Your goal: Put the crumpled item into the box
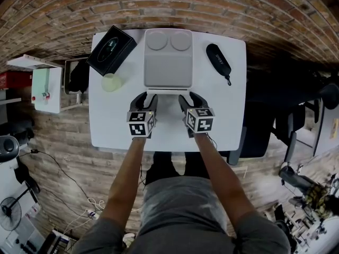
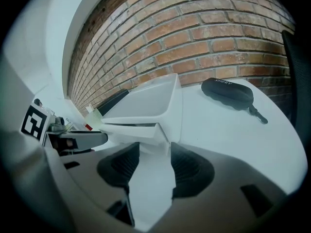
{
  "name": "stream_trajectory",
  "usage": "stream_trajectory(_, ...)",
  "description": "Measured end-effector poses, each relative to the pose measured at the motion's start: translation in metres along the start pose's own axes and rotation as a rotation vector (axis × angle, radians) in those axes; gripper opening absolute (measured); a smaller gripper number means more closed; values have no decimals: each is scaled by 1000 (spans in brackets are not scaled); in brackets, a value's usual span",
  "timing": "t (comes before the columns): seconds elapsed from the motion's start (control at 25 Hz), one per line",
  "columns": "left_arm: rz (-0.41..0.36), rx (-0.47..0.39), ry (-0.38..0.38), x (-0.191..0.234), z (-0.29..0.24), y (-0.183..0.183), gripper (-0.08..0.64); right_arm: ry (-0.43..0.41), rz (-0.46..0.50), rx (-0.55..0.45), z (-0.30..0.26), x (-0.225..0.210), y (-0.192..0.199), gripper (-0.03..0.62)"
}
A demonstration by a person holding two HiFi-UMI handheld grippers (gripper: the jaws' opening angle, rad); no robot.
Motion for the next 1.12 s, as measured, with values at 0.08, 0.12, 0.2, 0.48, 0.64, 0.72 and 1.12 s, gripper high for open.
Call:
stream_trajectory(0.08, 2, 3, 2, 0, -1, -1, 156, 0, -1, 0, -1, 0, 0, 210)
stream_trajectory(0.12, 3, 5, 3, 1, -1, -1, 156, 1, -3, 1, -1, 0, -1, 212)
stream_trajectory(0.2, 7, 7, 4, 2, -3, -2, 156, 0, -10, 0, -2, 0, -2, 212)
stream_trajectory(0.48, 7, 14, 11, 4, -6, -4, 156, 4, -24, -5, -5, -1, -4, 215)
stream_trajectory(0.64, 12, 15, 8, 3, -8, -5, 156, 8, -29, -7, -6, -3, -5, 215)
stream_trajectory(0.72, 19, 17, 9, 4, -8, -6, 156, 8, -32, -4, -7, -3, -5, 215)
stream_trajectory(1.12, 27, 18, 12, 4, -10, -8, 158, 0, -43, 5, -9, -6, -7, 222)
Point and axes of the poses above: the fingertips, and each gripper's own axes: z backward along the fingers, x to its left, y out of its underside, the point moved 6 cm from there along z, backward along the fingers, and after that the axes turned 9 degrees about -z, right-handed, at the moved point
